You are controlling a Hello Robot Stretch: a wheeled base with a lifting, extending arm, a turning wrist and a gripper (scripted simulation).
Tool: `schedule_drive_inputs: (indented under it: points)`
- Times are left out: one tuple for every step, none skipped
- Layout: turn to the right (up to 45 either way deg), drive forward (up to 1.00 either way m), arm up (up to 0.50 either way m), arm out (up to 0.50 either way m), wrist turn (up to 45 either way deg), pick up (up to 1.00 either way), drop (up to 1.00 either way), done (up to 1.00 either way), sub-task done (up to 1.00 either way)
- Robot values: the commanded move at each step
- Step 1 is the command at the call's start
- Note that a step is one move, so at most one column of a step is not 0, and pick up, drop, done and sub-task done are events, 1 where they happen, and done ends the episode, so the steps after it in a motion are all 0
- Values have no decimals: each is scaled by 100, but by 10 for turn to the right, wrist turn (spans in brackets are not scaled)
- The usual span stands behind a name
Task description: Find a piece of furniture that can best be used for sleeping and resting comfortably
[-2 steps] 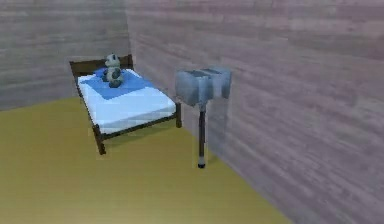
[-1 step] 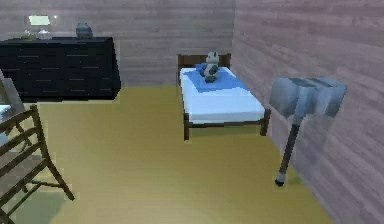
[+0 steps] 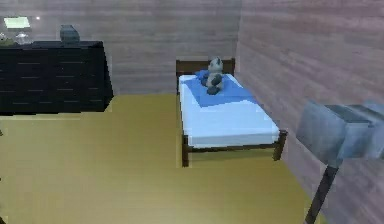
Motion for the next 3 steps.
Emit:
schedule_drive_inputs:
  points:
    - [-240, 0, 0, 0, 0, 0, 0, 0, 0]
    - [0, 90, 0, 0, 0, 0, 0, 0, 0]
    - [450, 0, 0, 0, 0, 0, 0, 0, 0]
